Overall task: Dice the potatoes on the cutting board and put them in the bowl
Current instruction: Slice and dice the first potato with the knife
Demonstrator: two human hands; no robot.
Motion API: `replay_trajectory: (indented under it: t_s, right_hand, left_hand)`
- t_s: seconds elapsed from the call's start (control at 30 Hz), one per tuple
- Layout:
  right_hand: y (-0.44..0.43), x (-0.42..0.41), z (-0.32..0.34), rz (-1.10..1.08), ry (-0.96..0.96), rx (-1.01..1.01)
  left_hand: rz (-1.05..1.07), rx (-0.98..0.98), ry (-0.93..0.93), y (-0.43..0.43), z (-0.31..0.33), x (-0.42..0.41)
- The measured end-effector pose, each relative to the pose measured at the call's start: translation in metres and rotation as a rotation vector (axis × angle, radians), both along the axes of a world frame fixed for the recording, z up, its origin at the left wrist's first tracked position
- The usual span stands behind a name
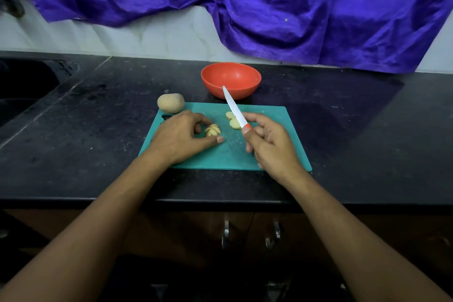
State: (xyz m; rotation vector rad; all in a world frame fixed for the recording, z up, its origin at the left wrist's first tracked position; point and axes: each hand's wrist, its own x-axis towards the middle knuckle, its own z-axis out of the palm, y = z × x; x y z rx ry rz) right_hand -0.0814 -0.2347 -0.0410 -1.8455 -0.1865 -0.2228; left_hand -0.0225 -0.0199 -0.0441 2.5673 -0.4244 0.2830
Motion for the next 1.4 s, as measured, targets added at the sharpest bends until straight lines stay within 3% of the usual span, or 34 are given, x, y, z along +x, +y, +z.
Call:
replay_trajectory:
  t_s: [0.2,0.37,0.53,0.77,1.0,1.4]
  right_hand:
    - [0.001,0.000,0.001,-0.015,-0.020,-0.078]
    - [0.004,0.004,-0.004,-0.112,-0.043,-0.275]
    - [0.018,-0.008,0.012,-0.177,-0.026,-0.781]
    - [0.034,-0.018,0.028,-0.144,0.084,-1.010]
    - [0.052,-0.016,0.031,-0.085,0.037,-1.116]
    - [0.028,-0.004,0.032,0.030,-0.014,-1.121]
  left_hand:
    - [-0.176,-0.156,0.289,0.018,0.014,0.010]
    - [-0.109,-0.184,0.177,0.013,0.003,0.008]
    - [-0.029,-0.113,0.037,0.008,-0.007,0.005]
    - [0.005,-0.142,0.022,0.007,-0.008,0.003]
    - [0.034,-0.188,0.055,0.008,-0.006,0.000]
    - [0.070,-0.164,0.049,0.006,-0.003,-0.004]
